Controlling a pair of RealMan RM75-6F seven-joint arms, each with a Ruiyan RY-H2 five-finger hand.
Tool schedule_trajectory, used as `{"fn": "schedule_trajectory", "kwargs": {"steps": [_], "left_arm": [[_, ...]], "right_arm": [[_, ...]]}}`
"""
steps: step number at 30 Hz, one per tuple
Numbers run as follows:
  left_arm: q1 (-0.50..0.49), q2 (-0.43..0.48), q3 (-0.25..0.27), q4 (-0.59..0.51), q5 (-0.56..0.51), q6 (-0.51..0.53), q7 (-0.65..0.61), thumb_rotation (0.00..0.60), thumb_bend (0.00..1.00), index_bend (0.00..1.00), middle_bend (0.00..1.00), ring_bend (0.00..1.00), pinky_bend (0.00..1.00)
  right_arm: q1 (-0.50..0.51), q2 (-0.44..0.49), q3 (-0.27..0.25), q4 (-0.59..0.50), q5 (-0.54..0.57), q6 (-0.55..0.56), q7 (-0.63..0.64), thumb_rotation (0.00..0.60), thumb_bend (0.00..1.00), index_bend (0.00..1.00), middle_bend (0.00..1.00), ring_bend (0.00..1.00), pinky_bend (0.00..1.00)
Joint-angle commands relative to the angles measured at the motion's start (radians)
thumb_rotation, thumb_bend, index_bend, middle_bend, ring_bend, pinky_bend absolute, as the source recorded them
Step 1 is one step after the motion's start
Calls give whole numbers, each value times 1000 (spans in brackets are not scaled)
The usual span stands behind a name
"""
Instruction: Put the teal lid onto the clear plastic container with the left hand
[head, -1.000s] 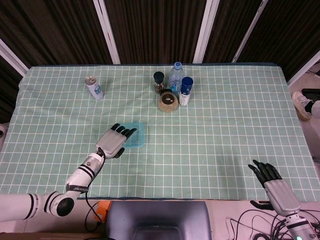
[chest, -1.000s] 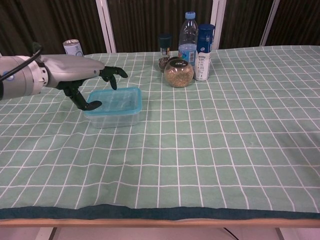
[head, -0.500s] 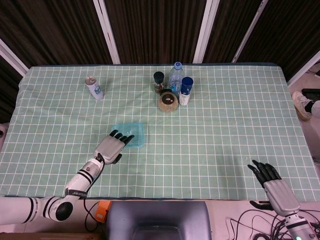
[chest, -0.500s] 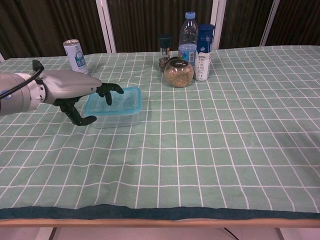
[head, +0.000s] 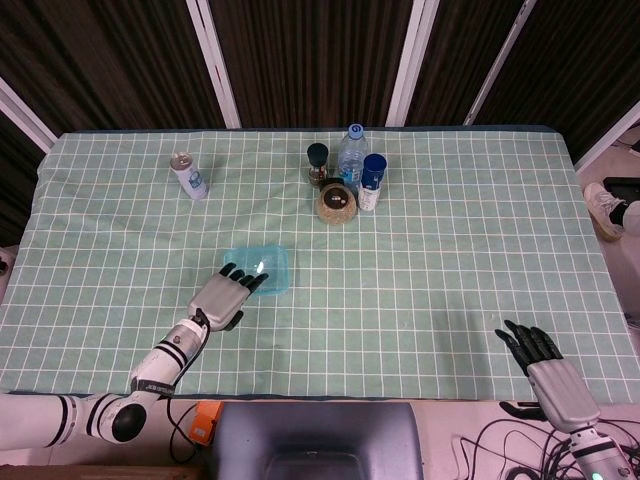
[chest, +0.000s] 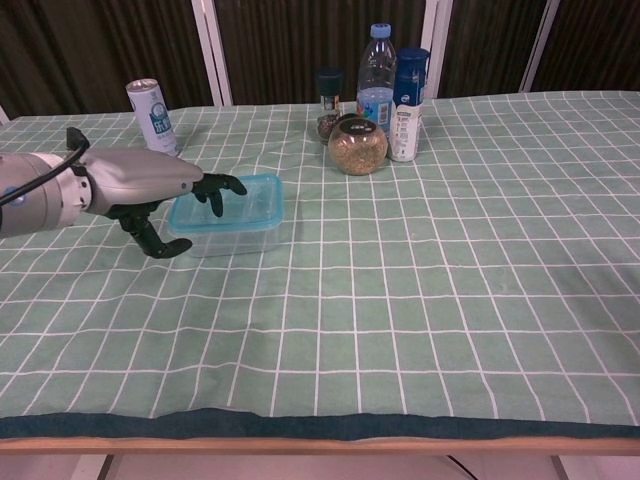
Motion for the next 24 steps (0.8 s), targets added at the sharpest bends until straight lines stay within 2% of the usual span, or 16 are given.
{"fn": "schedule_trajectory", "kwargs": {"steps": [1, 24], "left_arm": [[-1, -3, 1, 3, -3, -3, 4, 600, 461, 0, 228, 179, 122], [-1, -22, 24, 25, -21, -25, 27, 600, 462, 0, 243, 193, 129]], "right_arm": [[0, 0, 0, 0, 0, 0, 0, 600, 189, 0, 0, 0, 0], [0, 3, 1, -2, 3, 1, 2, 600, 189, 0, 0, 0, 0]]}}
